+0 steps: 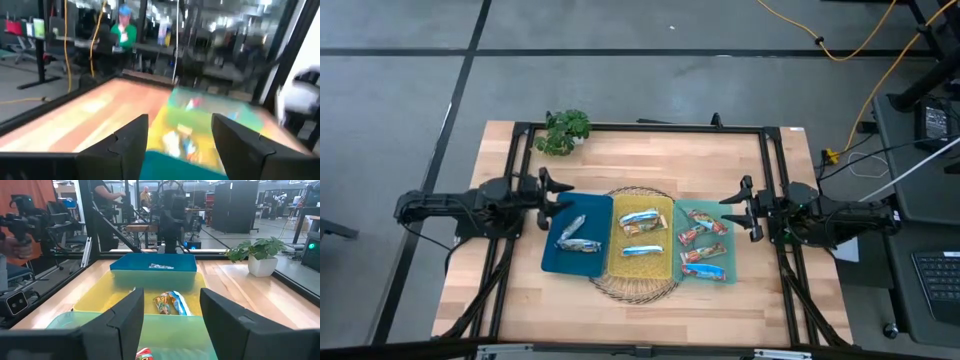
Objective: Pick and place Granola Bars by type
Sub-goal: Return to Home Position
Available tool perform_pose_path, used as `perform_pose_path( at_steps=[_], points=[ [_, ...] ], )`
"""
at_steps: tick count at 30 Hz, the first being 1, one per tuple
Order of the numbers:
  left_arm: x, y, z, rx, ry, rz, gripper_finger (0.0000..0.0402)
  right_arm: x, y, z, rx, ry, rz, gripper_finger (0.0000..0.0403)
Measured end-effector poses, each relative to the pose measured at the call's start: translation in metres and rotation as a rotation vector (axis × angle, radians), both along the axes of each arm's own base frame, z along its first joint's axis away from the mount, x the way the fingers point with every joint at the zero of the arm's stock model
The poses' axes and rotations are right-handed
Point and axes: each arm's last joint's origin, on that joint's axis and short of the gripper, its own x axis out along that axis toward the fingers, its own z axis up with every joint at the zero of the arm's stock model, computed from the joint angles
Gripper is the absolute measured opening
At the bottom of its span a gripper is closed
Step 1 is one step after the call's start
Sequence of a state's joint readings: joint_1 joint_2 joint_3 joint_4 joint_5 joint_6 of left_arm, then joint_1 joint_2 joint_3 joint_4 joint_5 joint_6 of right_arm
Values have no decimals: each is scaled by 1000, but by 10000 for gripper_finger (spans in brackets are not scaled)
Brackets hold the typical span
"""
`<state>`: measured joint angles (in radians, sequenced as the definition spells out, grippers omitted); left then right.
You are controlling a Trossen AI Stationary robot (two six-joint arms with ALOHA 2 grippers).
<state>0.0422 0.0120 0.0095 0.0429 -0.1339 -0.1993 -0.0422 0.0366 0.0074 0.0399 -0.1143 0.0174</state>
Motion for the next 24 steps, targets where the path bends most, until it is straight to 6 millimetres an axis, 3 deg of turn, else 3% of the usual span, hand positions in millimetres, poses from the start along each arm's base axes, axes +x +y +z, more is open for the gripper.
perform_pose_path(
  at_steps=[14, 24],
  points=[
    [2, -1, -4, 143, 62, -29, 210, 0, 0, 0, 0, 1, 0, 196],
    [2, -1, -4, 150, 64, -29, 208, 0, 0, 0, 0, 1, 0, 196]
  ],
)
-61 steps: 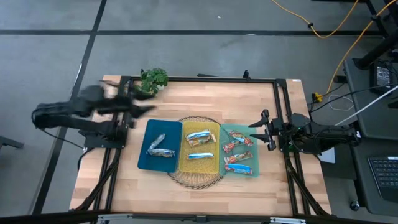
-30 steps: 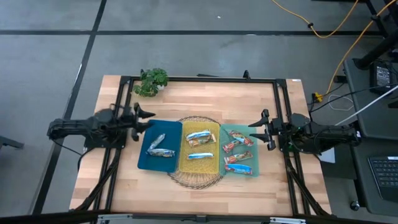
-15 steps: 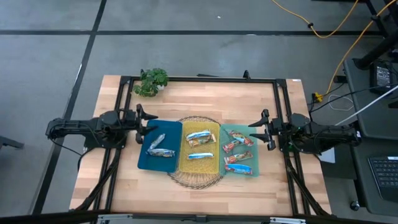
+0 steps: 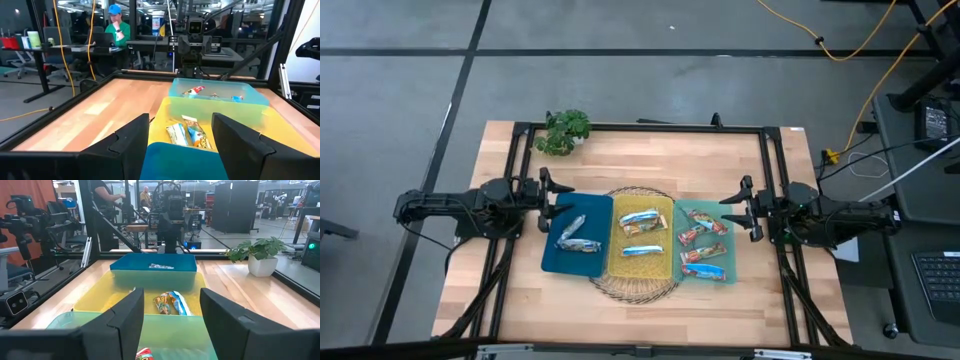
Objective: Pick and place Granola Bars by type
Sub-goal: Return to Home Position
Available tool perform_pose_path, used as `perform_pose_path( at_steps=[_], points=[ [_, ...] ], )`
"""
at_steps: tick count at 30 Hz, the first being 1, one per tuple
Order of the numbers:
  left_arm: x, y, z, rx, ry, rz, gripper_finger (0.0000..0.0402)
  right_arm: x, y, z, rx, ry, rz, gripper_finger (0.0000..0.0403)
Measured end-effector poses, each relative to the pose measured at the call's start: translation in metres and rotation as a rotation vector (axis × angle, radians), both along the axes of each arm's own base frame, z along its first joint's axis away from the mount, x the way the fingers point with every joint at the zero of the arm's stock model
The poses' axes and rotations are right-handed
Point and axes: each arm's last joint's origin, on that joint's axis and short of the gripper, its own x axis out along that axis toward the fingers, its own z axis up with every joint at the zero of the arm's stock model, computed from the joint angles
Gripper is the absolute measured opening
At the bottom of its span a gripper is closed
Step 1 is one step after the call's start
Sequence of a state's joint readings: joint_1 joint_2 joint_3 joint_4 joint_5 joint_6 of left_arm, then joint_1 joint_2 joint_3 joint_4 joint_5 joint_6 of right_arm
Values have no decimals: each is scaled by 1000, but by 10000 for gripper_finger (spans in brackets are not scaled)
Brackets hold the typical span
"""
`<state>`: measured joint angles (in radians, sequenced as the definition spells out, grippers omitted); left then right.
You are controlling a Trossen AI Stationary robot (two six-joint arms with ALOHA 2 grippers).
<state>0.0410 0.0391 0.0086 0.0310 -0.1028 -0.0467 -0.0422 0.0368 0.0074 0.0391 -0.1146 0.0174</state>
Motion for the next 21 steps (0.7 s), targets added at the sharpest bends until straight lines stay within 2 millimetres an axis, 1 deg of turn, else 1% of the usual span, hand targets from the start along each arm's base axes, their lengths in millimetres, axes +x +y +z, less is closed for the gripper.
perform_pose_path(
  at_steps=[21],
  points=[
    [0, 0, 0, 0, 1, 0, 207, 0, 0, 0, 0, 0, 0, 196]
  ],
)
